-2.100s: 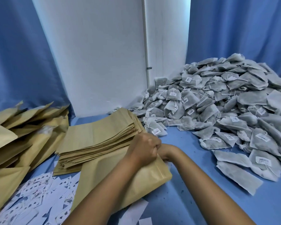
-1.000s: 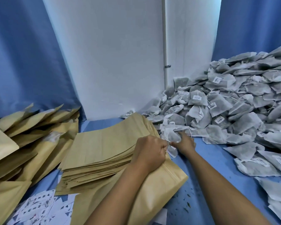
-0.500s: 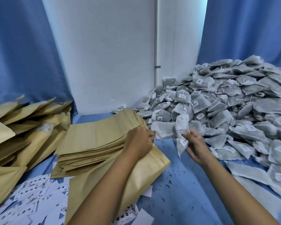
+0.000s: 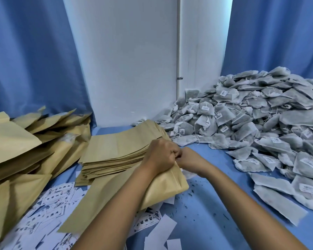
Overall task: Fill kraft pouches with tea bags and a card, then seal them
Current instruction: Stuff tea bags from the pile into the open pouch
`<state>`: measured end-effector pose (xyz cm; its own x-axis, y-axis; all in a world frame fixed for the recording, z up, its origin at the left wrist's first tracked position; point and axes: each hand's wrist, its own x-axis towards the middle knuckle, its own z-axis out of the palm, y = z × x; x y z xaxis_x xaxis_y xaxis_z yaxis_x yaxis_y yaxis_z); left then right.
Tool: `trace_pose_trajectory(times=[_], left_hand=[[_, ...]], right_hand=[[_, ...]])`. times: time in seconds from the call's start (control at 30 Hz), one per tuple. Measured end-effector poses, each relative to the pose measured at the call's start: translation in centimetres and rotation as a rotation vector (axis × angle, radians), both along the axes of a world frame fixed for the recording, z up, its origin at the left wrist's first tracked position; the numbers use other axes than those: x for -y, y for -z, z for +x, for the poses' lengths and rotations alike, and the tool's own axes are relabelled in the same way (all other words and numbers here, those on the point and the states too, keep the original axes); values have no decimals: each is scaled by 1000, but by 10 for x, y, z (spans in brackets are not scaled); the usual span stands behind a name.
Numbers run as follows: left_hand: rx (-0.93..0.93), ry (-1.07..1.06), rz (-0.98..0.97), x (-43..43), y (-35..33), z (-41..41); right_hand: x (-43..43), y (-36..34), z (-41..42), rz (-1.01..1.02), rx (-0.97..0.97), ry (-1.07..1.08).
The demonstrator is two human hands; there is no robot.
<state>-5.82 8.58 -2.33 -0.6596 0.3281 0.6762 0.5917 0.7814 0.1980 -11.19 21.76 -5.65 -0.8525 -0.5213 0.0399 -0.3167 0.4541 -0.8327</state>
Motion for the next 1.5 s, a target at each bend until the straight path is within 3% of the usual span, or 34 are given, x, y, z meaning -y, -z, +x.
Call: trace_pose_trajectory(times=[0.07,0.17,0.2,0.27,0.33,0.37,0.4,0.43,0.47,0.53,0.6,0.7,0.73,0.8,0.9,0.97,1.07,1.13,1.2,1.27,1.33,1.37,1.43,1.5], left_hand=[[-21,18,-38,3,1,3],[-74,-37,23,28,-6,8],[-84,-48,47,36,-9,10],[-96,-38,104,40,-14,16],[-104,34,133,30,-18,21],[-111,76,108,22,-19,22],[-125,105,62,15,-18,23],[-133,122,14,12,-18,24],[-131,127,-14,15,-18,25],[-110,96,19,33,-24,26],[-64,36,108,58,-29,27],[-27,-3,93,82,-35,27],[-22,-12,87,86,-35,27],[-24,-40,113,93,-35,26],[-59,-43,150,99,-31,28],[-78,-37,156,99,-28,29],[-86,-24,177,95,-26,28],[-87,-10,198,93,-24,26],[-85,3,217,90,-20,24],[-72,12,225,86,-16,24],[-60,14,223,82,-12,23],[-60,18,223,79,-11,23],[-70,42,246,69,-11,23],[-66,96,251,54,-11,25]], right_hand=[[13,-8,9,-14,30,-59],[-5,-21,12,-314,545,-388],[-9,-24,10,-322,628,-474],[-5,-21,17,-161,484,-446],[22,-12,27,-29,329,-250],[26,5,31,52,221,-326],[26,10,46,175,-27,-289],[27,6,52,245,-120,-269],[28,6,50,262,-158,-280],[46,-8,33,232,5,-287],[35,-27,38,-35,87,-382],[36,-19,22,-778,269,-62],[36,-8,19,-846,230,58],[33,15,17,-604,47,144],[35,61,21,330,-172,-235],[36,85,20,566,-272,-342],[33,87,20,497,-407,-315],[29,78,17,392,-438,-183],[24,65,18,133,-478,150],[17,43,23,-276,-497,461],[15,19,29,-517,-535,408],[19,6,33,-501,-554,276],[41,-10,41,-277,-520,15],[62,-22,50,-88,-283,-37]])
